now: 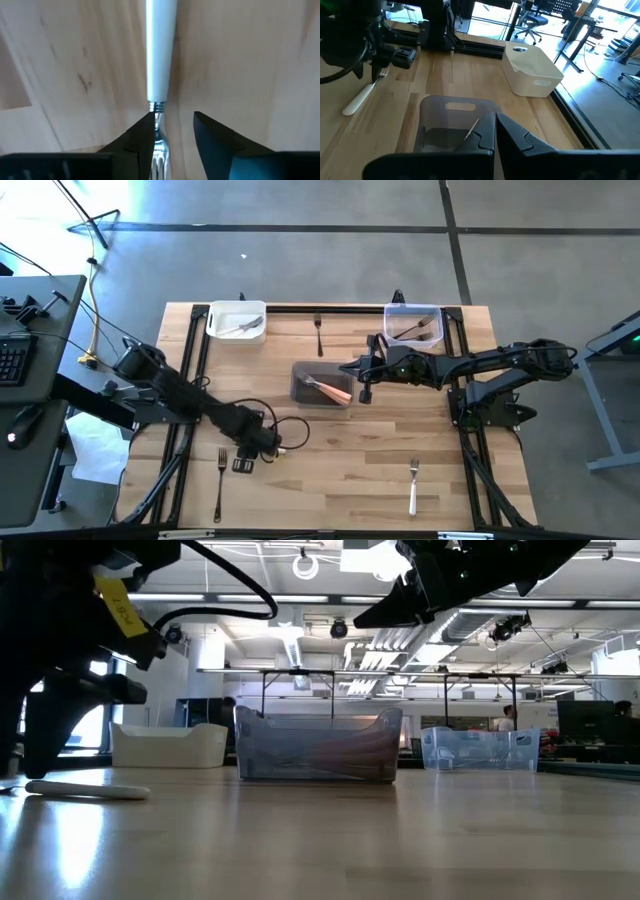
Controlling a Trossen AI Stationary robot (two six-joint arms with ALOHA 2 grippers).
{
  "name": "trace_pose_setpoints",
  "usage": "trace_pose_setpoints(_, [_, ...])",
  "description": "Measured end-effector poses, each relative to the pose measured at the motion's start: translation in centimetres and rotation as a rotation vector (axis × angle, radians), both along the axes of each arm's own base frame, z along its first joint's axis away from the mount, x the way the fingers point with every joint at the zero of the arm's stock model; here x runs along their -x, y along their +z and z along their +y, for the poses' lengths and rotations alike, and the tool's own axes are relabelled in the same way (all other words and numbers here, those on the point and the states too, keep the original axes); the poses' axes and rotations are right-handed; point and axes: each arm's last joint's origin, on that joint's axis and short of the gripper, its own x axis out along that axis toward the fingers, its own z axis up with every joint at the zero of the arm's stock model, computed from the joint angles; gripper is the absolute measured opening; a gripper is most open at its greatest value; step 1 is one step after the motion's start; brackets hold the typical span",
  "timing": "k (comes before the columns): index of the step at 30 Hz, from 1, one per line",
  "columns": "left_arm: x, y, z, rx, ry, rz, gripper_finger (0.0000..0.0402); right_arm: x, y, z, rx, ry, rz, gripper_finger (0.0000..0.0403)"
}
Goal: Sort silverware by color (type)
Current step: Put the left white fork into the white bin
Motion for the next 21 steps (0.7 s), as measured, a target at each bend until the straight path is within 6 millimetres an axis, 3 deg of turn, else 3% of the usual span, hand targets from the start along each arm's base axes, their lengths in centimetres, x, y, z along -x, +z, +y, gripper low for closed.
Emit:
trace_pose_setpoints(11, [-0.2, -1.6, -0.3, -0.076, -0.008, 0.036, 0.0067, 0.0, -0.1, 0.0, 0.0, 0.0, 0.006, 0.0])
trace_pose_setpoints(21, [-0.2, -1.6, -0.2, -0.096, -0.057, 0.027, 0.0008, 0.0, -0.1, 0.0, 0.0, 0.0, 0.006, 0.0])
